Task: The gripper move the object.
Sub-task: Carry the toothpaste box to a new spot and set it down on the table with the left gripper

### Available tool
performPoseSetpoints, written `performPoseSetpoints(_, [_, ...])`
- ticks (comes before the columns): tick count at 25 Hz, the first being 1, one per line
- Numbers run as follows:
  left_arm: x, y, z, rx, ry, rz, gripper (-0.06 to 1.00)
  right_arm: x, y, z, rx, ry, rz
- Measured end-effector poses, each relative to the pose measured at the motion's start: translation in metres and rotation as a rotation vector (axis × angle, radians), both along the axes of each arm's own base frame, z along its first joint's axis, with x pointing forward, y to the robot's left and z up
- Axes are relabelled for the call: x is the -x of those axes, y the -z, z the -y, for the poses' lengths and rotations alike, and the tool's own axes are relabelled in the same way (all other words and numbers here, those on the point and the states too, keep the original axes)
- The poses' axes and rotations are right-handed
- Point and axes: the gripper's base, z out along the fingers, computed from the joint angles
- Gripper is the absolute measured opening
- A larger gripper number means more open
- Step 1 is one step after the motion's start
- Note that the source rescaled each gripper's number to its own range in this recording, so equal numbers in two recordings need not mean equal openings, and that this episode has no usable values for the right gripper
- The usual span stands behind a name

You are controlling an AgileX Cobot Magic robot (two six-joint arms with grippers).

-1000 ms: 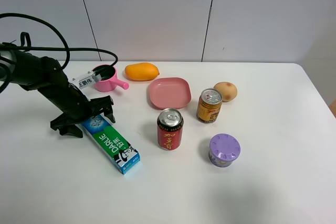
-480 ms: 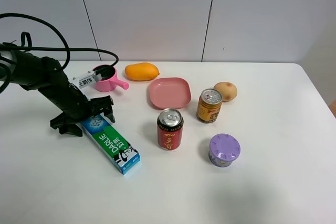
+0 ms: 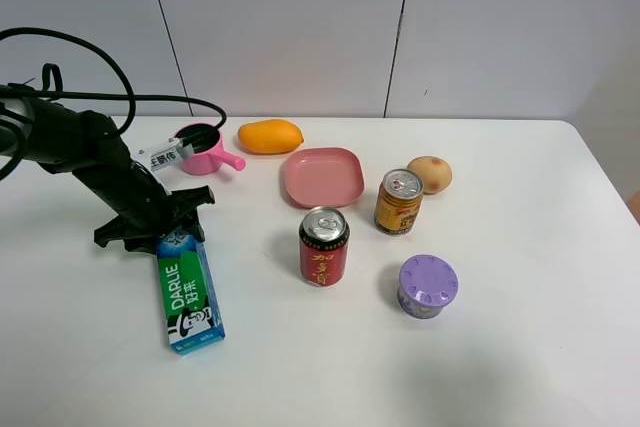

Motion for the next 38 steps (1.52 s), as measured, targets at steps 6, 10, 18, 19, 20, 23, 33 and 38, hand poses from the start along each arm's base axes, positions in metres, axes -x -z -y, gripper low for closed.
performPoseSetpoints(6, [0.003, -0.022, 0.001, -0.016, 0.165, 0.033, 0.07, 0.000, 0.000, 0.000, 0.000, 0.000, 0.000])
performPoseSetpoints(10, [-0.010, -0.091, 0.003, -0.033, 0.286, 0.162, 0.06, 0.000, 0.000, 0.000, 0.000, 0.000, 0.000])
performPoseSetpoints(18, [-0.020, -0.246, 0.029, -0.050, 0.469, 0.316, 0.05, 0.000, 0.000, 0.000, 0.000, 0.000, 0.000])
performPoseSetpoints(19, [-0.017, -0.260, 0.039, -0.066, 0.509, 0.339, 0.05, 0.000, 0.000, 0.000, 0.000, 0.000, 0.000])
performPoseSetpoints(20, [-0.014, -0.276, 0.048, -0.083, 0.540, 0.379, 0.05, 0.000, 0.000, 0.000, 0.000, 0.000, 0.000])
performPoseSetpoints(23, [0.002, -0.315, 0.084, -0.097, 0.627, 0.512, 0.05, 0.000, 0.000, 0.000, 0.000, 0.000, 0.000])
performPoseSetpoints(33, [0.050, -0.307, 0.209, -0.021, 0.953, 0.543, 0.05, 0.000, 0.000, 0.000, 0.000, 0.000, 0.000])
performPoseSetpoints(38, [0.071, -0.282, 0.261, -0.011, 1.078, 0.510, 0.05, 0.000, 0.000, 0.000, 0.000, 0.000, 0.000])
